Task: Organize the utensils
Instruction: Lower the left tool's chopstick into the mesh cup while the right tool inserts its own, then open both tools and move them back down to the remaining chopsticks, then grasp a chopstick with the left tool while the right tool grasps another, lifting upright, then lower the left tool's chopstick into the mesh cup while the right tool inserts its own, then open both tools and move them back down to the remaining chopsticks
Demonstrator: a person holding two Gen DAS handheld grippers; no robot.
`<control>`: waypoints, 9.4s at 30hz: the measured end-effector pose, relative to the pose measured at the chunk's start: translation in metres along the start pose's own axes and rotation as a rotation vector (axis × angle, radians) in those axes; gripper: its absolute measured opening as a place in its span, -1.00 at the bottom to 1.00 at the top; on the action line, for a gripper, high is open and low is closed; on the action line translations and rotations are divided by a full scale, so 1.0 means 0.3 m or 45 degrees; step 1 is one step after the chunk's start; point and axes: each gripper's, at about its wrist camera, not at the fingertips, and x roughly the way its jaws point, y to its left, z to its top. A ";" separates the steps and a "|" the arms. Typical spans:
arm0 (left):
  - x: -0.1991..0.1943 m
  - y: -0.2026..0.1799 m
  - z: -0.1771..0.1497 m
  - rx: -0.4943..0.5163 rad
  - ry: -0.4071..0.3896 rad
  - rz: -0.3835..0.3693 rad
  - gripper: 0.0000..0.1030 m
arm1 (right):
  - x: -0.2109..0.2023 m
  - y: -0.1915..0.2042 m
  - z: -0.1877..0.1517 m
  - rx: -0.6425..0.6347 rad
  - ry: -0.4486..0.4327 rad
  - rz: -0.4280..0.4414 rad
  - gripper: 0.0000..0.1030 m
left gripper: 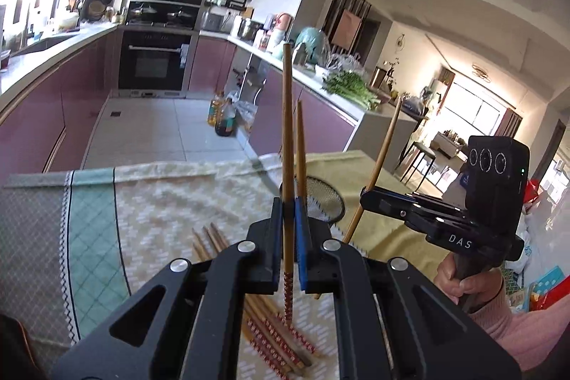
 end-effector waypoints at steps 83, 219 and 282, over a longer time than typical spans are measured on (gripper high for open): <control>0.271 0.200 -0.369 0.008 0.424 0.327 -0.20 | 0.357 0.046 -0.284 -0.008 0.496 0.008 -0.26; 0.111 -0.084 0.254 0.104 -0.052 -0.088 -0.85 | -0.032 -0.066 0.173 -0.126 -0.103 -0.135 -0.89; 0.218 0.112 -0.092 0.135 0.142 0.286 -0.20 | 0.113 -0.024 -0.069 -0.086 0.123 -0.063 -0.14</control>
